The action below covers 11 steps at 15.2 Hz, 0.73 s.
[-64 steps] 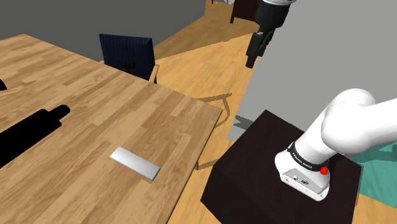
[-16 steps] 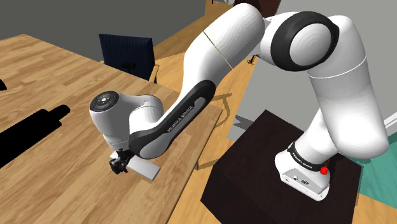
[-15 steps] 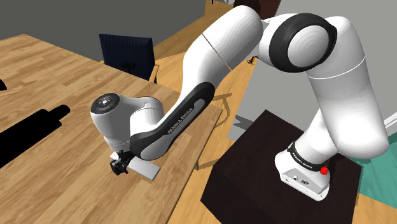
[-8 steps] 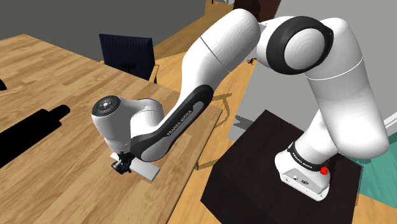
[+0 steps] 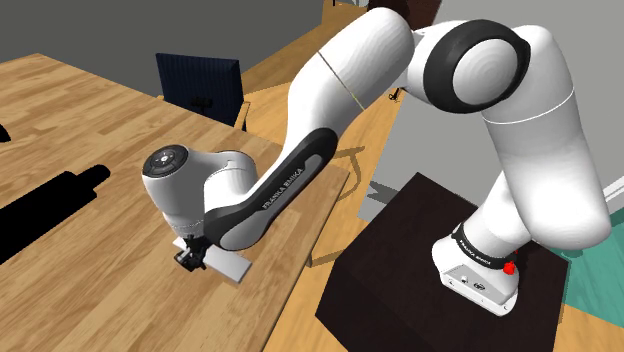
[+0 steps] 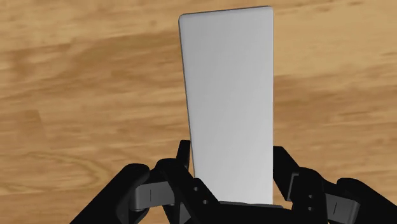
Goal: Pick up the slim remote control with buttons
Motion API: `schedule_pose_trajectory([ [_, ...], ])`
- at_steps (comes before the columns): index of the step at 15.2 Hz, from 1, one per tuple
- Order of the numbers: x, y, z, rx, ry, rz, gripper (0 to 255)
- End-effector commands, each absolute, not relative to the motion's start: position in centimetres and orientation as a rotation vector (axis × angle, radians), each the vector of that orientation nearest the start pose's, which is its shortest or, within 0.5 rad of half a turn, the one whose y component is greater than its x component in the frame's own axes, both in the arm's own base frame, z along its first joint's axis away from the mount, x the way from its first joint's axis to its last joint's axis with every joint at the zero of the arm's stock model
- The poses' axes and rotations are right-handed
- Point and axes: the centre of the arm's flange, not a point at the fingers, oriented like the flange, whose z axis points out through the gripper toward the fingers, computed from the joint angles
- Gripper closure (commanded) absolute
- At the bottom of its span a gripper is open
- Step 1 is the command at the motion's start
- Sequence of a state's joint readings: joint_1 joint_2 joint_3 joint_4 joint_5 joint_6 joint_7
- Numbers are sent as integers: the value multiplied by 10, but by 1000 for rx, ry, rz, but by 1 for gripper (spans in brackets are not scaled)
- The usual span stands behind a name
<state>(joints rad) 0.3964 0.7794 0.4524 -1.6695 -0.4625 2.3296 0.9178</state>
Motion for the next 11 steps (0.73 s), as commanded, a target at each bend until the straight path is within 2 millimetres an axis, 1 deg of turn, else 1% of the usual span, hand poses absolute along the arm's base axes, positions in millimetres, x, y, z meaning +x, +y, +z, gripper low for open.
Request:
schedule_pose_trajectory([
  [1,475,481,192,-3153,-230,-4,255],
  [11,475,481,245,-3153,-230,-4,255],
])
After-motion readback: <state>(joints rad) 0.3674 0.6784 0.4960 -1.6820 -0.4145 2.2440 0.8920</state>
